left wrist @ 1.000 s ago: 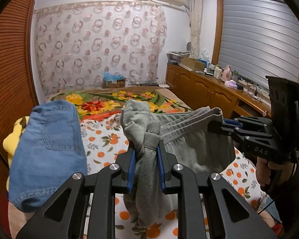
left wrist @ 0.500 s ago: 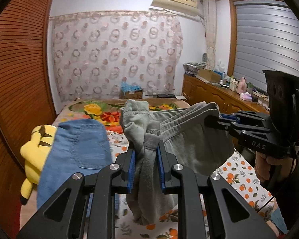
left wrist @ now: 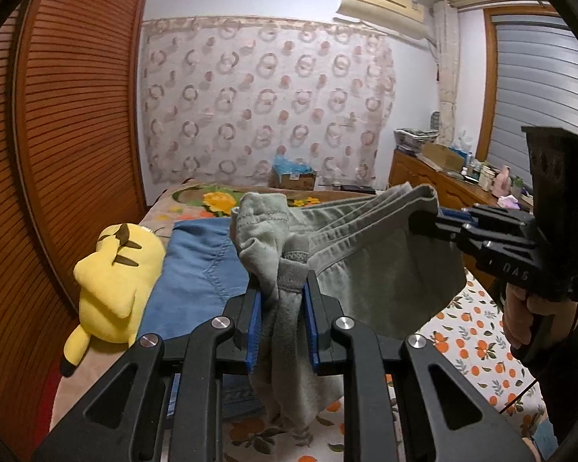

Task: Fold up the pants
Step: 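Lift the folded shorts with both tools and carry them toward the denim pile, then lower the shorts onto the blue denim pile with both tools and open them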

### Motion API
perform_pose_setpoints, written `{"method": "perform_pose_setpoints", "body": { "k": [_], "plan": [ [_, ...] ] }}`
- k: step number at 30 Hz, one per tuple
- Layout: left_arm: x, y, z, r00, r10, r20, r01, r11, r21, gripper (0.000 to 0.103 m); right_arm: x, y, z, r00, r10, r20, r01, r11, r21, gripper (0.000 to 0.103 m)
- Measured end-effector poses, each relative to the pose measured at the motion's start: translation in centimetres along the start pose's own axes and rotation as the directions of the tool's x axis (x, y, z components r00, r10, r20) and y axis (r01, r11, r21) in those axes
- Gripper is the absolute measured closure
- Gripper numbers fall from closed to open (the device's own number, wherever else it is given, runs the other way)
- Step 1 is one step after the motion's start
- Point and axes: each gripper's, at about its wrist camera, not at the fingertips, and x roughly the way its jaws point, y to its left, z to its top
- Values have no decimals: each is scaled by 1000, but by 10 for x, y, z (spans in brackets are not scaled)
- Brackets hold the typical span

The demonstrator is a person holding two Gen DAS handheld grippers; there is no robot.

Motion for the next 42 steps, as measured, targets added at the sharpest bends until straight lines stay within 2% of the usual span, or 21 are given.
{"method": "perform_pose_setpoints", "body": {
  "k": [7,14,30,35,42],
  "plan": [
    [12,14,-5,1000,14,-13,-15,999,-46,82,21,-8,9,1000,-7,-8,7,1000,-20,89],
    [23,24,-9,999,38,-22,-40,996,-81,82,61,-11,23,999,-3,-43,0,997,-72,89],
    [31,40,-27,995,92,-28,-96,982,-161,82,153,-36,49,985,155,-80,-164,980,-116,89],
    [26,45,-30,994,108,-29,-112,973,-202,82,170,-35,52,976,202,-84,-212,967,-138,89],
    [28,48,-34,990,135,-50,-142,967,-210,82,189,-34,53,964,249,-97,-262,953,-153,89]
  ]
}}
